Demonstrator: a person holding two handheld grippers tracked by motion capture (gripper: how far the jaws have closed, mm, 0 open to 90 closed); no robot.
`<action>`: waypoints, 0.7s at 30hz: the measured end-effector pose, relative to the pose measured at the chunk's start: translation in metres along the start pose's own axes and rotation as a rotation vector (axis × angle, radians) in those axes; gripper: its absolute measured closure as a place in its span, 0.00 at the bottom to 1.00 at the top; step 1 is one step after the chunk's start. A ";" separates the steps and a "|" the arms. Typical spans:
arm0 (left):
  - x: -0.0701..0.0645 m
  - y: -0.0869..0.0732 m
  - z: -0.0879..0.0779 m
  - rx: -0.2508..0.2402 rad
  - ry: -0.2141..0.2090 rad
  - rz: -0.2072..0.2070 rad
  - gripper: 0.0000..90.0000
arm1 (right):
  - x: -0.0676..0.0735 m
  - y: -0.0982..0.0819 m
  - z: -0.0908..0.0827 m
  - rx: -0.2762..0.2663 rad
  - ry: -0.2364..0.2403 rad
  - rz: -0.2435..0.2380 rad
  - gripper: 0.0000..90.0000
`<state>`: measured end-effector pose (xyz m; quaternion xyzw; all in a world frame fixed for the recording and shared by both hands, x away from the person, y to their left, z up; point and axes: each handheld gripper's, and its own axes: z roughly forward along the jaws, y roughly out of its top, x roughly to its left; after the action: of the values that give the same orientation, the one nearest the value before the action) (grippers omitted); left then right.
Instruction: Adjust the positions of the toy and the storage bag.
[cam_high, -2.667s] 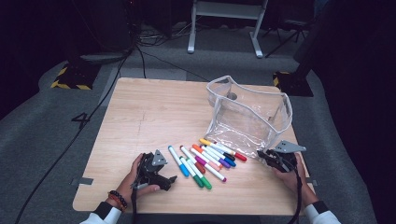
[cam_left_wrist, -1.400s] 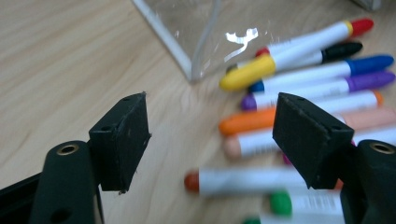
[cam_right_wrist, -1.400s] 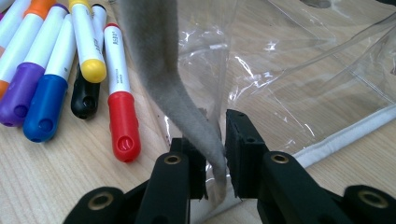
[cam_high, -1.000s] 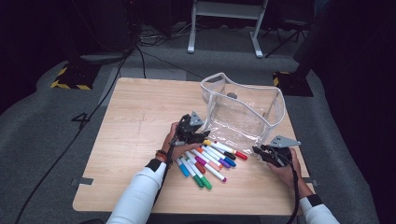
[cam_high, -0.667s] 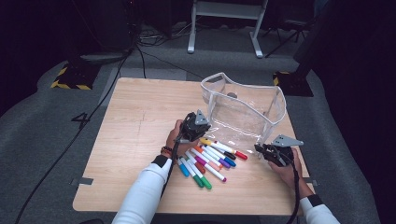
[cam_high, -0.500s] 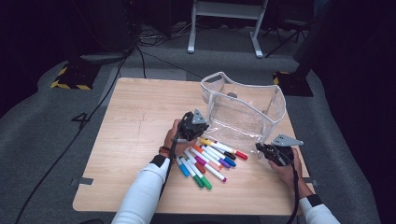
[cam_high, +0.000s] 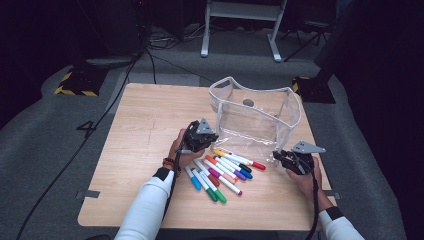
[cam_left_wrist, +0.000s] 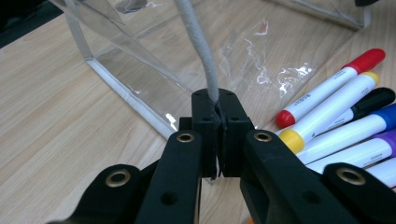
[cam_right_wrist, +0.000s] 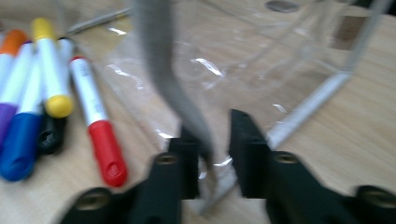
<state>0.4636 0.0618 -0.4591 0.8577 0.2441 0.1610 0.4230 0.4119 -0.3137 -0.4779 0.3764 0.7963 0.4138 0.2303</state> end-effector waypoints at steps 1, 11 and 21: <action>-0.001 0.000 0.000 0.002 0.006 0.005 0.97 | 0.000 0.002 -0.001 -0.005 -0.001 -0.006 0.74; -0.008 0.006 0.004 0.028 0.027 0.051 0.97 | 0.013 0.033 -0.026 -0.143 -0.024 -0.048 0.64; -0.003 0.003 -0.004 0.022 0.000 0.050 0.97 | 0.003 0.029 -0.039 -0.139 -0.003 -0.042 0.97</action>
<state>0.4604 0.0609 -0.4543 0.8681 0.2244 0.1686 0.4095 0.3959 -0.3193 -0.4326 0.3436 0.7730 0.4624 0.2656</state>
